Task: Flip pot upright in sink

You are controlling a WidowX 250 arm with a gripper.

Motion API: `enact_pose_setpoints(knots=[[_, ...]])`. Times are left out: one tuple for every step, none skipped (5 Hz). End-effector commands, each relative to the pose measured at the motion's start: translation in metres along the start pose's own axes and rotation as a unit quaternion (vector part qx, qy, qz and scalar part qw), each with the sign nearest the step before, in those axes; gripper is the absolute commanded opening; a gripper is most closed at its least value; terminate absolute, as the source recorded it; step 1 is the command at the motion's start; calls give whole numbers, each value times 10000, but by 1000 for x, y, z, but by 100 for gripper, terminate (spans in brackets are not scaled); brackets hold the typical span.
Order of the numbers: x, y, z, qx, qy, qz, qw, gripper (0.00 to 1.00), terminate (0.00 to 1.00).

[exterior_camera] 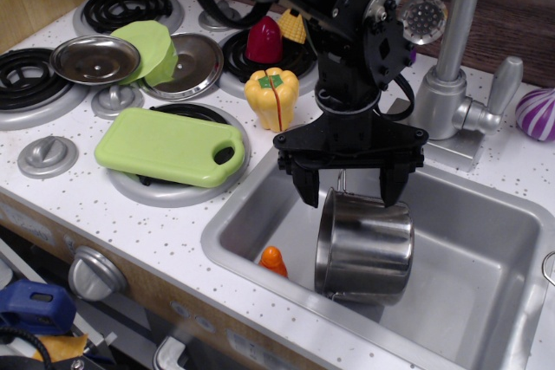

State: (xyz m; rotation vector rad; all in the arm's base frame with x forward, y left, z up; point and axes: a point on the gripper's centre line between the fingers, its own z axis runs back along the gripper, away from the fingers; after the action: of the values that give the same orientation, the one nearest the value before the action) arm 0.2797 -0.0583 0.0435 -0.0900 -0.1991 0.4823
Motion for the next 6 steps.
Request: enact_pose_setpoints(knots=[[0,0,0,0,0,0,10000,100,0],[0,5,-2,-464,4,120,9989,100,0],[-1,4,-3,-813,20,298,9962,100,0],[-1,3,-7,-1153,-83,427,9924,100,0],[-2,0,-13,-1771,-88,533,9827,100,0],[-5,-9,-22,-2049,-70,721,9761,100,0]])
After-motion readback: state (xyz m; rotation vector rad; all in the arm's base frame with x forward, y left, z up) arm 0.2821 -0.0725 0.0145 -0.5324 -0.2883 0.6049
